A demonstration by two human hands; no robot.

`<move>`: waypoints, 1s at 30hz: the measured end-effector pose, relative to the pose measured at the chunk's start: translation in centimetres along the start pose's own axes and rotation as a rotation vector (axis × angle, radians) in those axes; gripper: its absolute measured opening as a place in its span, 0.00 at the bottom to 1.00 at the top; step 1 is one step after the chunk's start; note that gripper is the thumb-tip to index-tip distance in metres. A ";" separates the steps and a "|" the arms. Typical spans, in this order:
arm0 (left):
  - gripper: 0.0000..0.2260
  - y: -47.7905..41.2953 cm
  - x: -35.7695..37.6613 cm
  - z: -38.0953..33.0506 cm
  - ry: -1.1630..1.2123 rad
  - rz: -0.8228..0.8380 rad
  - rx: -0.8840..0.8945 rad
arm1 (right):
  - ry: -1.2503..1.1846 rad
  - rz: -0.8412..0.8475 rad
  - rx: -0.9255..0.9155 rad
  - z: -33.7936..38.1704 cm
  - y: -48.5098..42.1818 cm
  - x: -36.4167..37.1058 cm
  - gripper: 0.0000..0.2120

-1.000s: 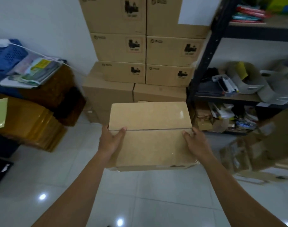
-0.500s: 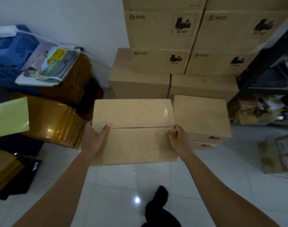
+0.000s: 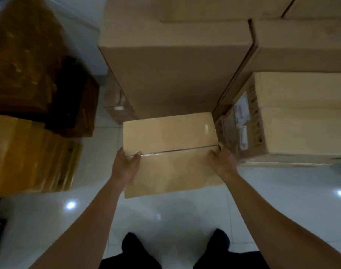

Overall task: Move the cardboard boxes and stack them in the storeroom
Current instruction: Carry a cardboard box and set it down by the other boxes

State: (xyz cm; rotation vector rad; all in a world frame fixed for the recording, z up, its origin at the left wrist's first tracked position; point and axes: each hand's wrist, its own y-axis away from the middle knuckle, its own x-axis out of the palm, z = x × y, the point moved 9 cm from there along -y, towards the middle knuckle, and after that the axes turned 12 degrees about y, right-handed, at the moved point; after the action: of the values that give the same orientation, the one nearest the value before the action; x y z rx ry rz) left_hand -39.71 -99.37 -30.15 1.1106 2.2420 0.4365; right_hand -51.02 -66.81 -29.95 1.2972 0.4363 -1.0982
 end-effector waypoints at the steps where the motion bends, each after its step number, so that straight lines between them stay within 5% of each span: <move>1: 0.18 -2.1 1.6 1.4 0.008 0.024 0.012 | 0.009 -0.010 0.026 -0.6 -2.0 1.9 0.23; 7: 0.22 -12.7 10.9 8.9 0.011 0.146 0.032 | 0.049 -0.081 0.043 -3.5 -13.0 10.6 0.34; 13: 0.21 -17.7 15.8 10.7 0.025 0.137 0.117 | 0.122 -0.162 0.071 -4.6 -19.2 12.1 0.33; 21: 0.24 -17.3 18.7 10.0 0.050 0.216 0.185 | 0.154 -0.315 0.015 -5.6 -19.5 11.4 0.27; 30: 0.28 -16.0 18.3 8.2 -0.077 0.157 0.178 | 0.245 -0.229 -0.012 -5.1 -18.6 11.4 0.28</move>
State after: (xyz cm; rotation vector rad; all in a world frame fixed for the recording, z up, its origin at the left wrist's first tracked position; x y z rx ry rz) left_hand -52.92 -93.99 -51.48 1.3784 2.1677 0.2557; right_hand -59.69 -64.66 -50.51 1.4018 0.7889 -1.1266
